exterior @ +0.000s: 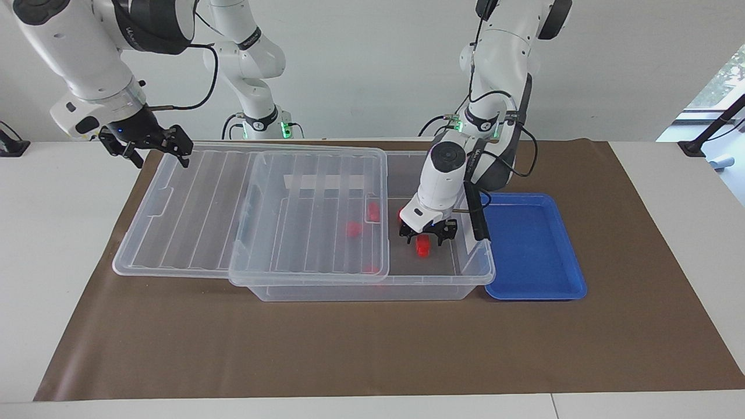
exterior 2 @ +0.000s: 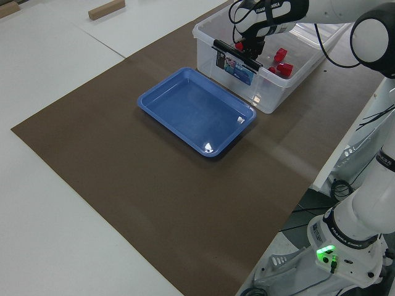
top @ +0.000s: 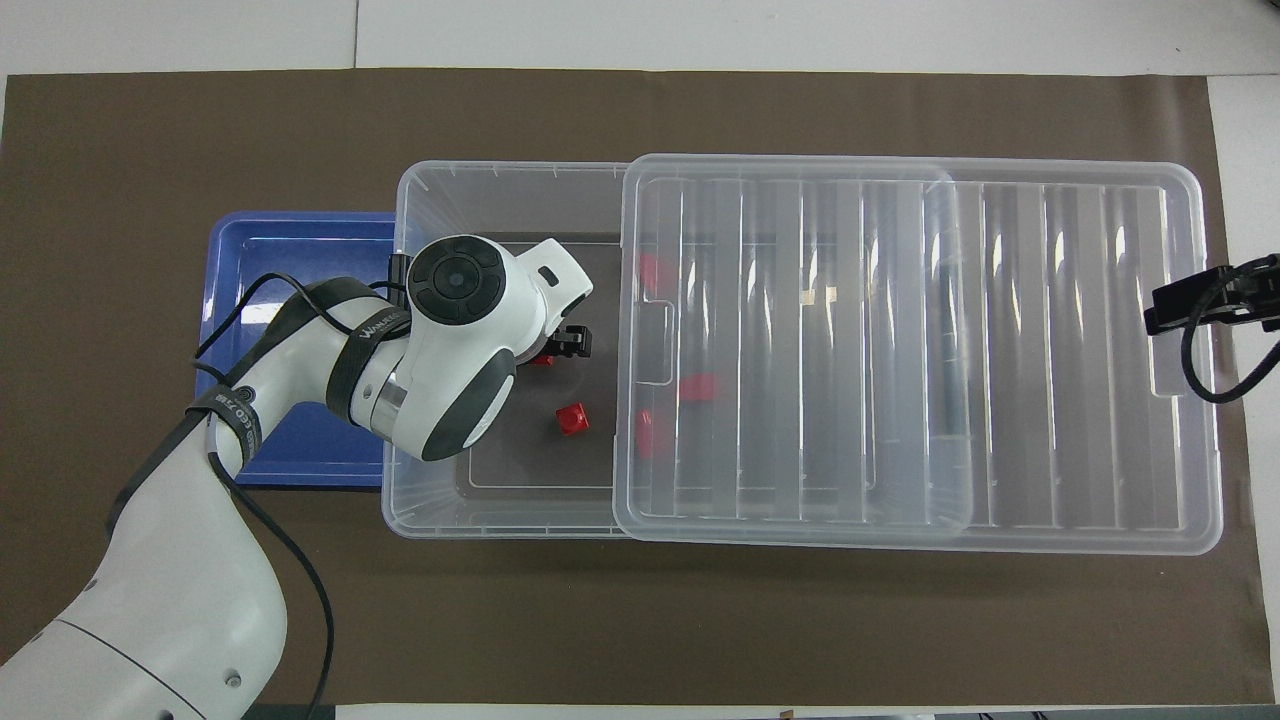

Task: Place red block in blue tray from box
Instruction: 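Close the left gripper on the red block inside the box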

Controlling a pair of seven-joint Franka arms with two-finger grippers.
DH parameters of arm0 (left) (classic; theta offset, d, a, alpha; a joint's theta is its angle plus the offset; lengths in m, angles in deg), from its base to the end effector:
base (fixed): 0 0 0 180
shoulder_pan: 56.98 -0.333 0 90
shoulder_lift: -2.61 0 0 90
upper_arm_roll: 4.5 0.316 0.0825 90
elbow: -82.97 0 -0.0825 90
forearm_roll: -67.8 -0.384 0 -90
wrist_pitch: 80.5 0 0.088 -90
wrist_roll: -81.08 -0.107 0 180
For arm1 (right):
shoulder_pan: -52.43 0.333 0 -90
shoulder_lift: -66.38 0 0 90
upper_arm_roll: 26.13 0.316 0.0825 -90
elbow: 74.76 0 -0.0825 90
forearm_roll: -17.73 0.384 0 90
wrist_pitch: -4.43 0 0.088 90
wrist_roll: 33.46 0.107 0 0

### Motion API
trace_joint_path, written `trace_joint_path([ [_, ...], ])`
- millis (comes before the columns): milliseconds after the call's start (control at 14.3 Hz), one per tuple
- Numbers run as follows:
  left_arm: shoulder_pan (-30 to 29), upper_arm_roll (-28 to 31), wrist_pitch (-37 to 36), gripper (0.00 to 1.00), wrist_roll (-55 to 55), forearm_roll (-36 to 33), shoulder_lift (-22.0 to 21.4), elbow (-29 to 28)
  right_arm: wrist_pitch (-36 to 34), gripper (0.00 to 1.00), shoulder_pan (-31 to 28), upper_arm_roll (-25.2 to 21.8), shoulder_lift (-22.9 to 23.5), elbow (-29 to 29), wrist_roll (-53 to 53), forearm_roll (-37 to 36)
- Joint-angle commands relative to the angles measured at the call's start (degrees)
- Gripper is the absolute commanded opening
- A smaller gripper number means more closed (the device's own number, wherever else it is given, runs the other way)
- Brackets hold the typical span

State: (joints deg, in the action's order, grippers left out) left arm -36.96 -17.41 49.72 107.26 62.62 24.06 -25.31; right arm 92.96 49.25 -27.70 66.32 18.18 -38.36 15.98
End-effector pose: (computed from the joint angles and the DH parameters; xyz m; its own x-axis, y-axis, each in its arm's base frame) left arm 0.5339 -0.3336 0.3141 0.9872 -0.1589 0.0127 -0.1591 -0.9871 0.0192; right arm 0.5473 -0.0488 0.5989 0.9969 0.0021 -0.0782 0.0039 -0.9997 0.0239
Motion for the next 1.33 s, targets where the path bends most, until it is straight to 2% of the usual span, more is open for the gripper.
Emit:
trace_joint_path([
  [0, 0.81, 0.7, 2.67, 0.66, 3.08, -1.32, -0.27, -1.93, 0.76, 1.0, -0.16, 0.25, -1.08, 1.37, 0.94, -0.89],
  [70, 0.81, 0.7, 2.67, 0.41, 4.13, -1.32, -0.36, -2.11, 0.76, 1.0, -0.24, 0.25, -1.08, 1.37, 0.94, -0.89],
  [140, 0.9, 0.61, 2.67, 0.09, 4.84, -1.32, -0.36, -2.11, 0.76, 1.0, -0.16, 0.25, -1.08, 1.37, 0.94, -0.89],
  [210, 1.07, 0.61, 2.67, 0.0, 5.71, -1.32, -0.44, -2.2, 0.68, 1.0, -0.24, 0.25, -1.08, 1.37, 0.86, -0.89],
  [489, 0.72, 0.79, 1.8, 0.0, 7.04, -1.32, -1.49, -1.67, 1.2, 1.0, -0.59, 0.25, -0.99, 1.28, 0.33, -0.89],
  [559, 0.72, 0.79, 0.92, 0.0, 7.13, -1.32, -3.24, -1.85, 2.42, 0.82, -0.86, 0.17, -1.08, 1.54, 0.07, -0.89],
  [699, 0.63, 0.7, -1.71, 0.0, 7.22, -1.32, -6.31, -1.76, 2.61, 0.0, -1.12, -0.01, -1.08, 1.72, -0.02, -1.06],
  [838, 0.72, 0.7, -5.57, 0.0, 7.13, -1.32, -9.57, -1.5, 3.31, 0.0, -1.47, -0.45, -1.52, 2.85, -1.07, -1.07],
  [978, 0.63, 0.61, -8.48, 0.0, 7.04, -1.32, -13.43, -1.41, 8.64, 0.0, -2.7, -0.62, -2.74, 6.62, -5.01, -1.06],
  [1258, -0.67, 1.4, -16.38, 0.0, 6.16, -1.23, -21.34, -1.32, 11.84, 0.0, -7.62, -0.89, -2.23, 8.66, -9.33, -1.06],
])
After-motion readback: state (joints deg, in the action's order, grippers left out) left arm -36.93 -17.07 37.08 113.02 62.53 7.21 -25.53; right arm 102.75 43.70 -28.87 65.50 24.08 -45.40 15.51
